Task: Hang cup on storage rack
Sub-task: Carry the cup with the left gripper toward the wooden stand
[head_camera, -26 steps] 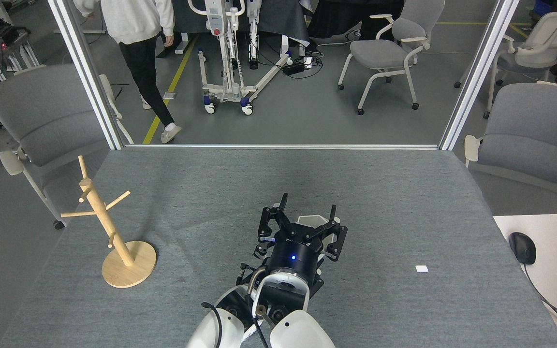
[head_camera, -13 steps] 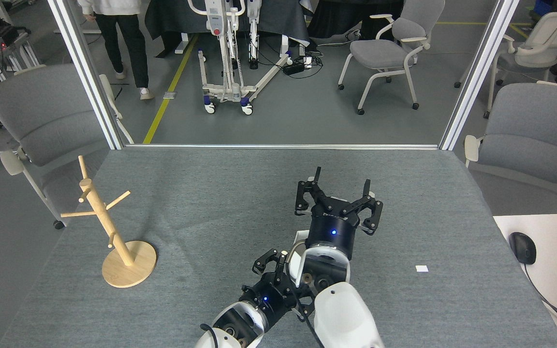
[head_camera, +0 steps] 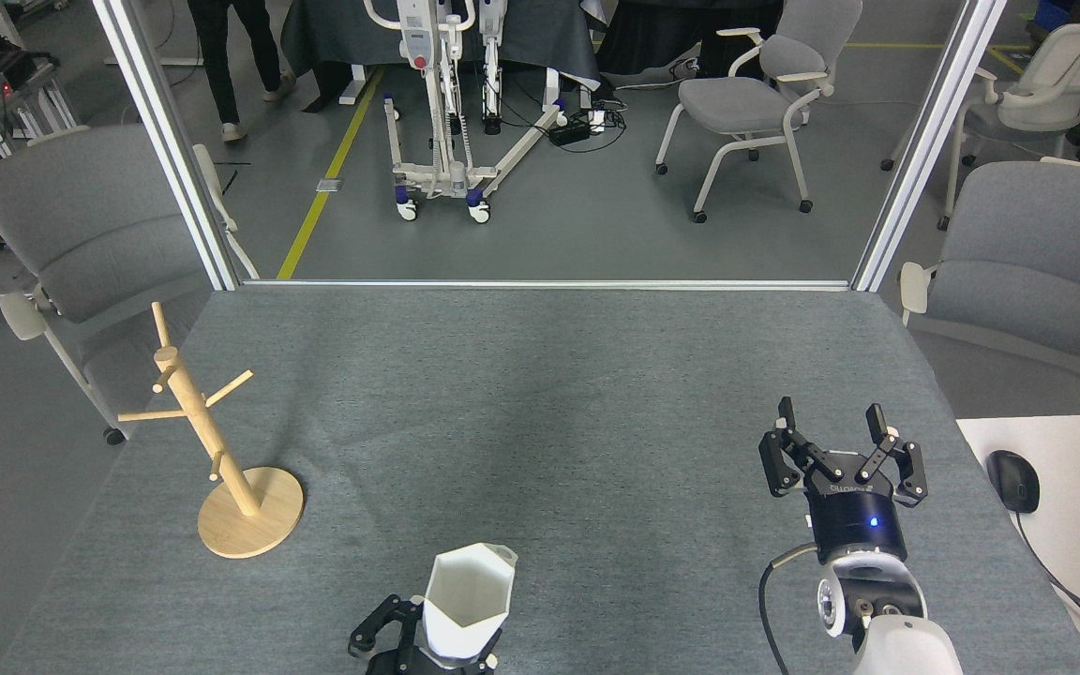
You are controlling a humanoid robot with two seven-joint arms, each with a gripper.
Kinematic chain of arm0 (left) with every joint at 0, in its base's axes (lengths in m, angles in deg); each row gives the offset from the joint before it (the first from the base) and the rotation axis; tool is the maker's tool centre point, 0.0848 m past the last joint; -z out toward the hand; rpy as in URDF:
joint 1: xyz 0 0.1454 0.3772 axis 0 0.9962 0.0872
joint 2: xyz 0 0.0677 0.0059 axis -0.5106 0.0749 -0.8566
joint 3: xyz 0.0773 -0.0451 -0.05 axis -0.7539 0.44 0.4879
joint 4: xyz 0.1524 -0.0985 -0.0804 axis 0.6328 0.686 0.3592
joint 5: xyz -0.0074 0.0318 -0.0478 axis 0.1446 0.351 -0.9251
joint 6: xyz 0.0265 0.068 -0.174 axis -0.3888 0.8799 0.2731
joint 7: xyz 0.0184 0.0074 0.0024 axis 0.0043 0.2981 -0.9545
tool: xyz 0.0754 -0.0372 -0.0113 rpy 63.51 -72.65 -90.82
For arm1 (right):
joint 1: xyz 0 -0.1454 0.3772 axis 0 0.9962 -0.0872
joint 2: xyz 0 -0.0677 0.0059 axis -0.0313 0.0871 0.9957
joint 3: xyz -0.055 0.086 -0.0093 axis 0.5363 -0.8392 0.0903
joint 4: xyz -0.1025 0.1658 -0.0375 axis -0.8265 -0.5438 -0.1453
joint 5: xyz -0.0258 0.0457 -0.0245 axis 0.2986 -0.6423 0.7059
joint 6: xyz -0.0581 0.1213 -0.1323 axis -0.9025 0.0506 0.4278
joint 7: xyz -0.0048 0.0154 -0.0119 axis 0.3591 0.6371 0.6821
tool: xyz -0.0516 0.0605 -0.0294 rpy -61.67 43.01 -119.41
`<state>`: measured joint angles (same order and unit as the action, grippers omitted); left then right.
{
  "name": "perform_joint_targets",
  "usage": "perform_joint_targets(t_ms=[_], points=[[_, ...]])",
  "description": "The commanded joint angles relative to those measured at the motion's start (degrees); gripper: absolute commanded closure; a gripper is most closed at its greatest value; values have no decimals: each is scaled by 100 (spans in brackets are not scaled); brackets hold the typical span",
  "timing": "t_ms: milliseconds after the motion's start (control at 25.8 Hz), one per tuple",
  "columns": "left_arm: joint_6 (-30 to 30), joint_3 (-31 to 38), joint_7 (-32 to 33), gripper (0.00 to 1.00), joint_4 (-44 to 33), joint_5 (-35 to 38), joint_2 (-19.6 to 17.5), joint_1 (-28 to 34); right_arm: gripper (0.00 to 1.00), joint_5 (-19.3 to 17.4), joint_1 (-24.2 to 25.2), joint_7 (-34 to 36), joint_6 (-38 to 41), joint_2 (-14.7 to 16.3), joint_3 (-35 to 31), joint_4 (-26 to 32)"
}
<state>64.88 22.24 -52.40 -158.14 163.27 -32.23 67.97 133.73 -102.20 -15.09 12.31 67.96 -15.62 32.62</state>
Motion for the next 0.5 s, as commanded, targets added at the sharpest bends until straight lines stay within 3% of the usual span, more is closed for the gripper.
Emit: perform_joint_targets(t_ms=[0,233,465], points=[[132,1141,-39,100,-151,-9,-20,504,1,-2,459,47,128,110,-88,-13],[70,3110,-215,100,-72,-53,-38,583,1,-2,617,47,119,110,-97,-13],[70,4138,-180,100,-37,-53,-56,460,1,-10,591,47,110,119,-141,-31]])
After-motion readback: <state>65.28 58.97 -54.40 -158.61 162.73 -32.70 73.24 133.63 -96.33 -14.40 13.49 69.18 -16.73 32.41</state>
